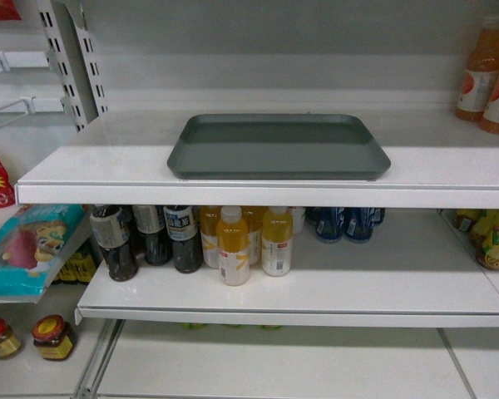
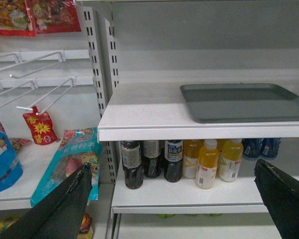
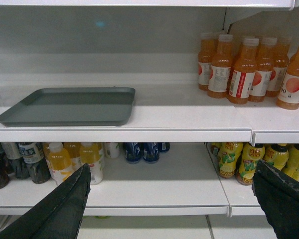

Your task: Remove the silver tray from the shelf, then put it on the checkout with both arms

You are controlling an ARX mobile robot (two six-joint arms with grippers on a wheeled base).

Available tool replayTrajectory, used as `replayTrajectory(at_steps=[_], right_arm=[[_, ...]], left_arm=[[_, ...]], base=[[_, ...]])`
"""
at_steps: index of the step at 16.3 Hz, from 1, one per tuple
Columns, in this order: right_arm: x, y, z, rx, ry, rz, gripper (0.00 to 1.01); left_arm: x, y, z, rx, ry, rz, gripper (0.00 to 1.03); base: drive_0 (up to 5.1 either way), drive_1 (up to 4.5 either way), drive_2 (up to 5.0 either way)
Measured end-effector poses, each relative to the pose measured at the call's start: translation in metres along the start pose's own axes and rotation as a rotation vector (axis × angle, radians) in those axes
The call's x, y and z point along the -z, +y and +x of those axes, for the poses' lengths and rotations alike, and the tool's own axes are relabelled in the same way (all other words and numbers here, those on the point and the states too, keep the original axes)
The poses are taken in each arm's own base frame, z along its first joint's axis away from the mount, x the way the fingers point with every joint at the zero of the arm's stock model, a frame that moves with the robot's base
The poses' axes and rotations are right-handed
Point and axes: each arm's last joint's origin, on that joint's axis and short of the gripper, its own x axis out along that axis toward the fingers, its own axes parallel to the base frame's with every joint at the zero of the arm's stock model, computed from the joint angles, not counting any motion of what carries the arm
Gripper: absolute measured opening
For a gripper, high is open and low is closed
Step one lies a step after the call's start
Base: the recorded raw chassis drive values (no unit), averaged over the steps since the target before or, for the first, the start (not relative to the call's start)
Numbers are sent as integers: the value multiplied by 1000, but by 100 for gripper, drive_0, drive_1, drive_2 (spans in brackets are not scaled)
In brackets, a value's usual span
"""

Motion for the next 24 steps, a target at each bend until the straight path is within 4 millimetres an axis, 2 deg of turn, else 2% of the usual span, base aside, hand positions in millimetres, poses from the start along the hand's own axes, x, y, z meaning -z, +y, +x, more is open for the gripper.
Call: replayTrajectory(at_steps=[24], right_arm=[[0,0,0,0,0,0,98]], left_arm=[[0,0,0,0,1,0,98]], base=[[0,0,0]])
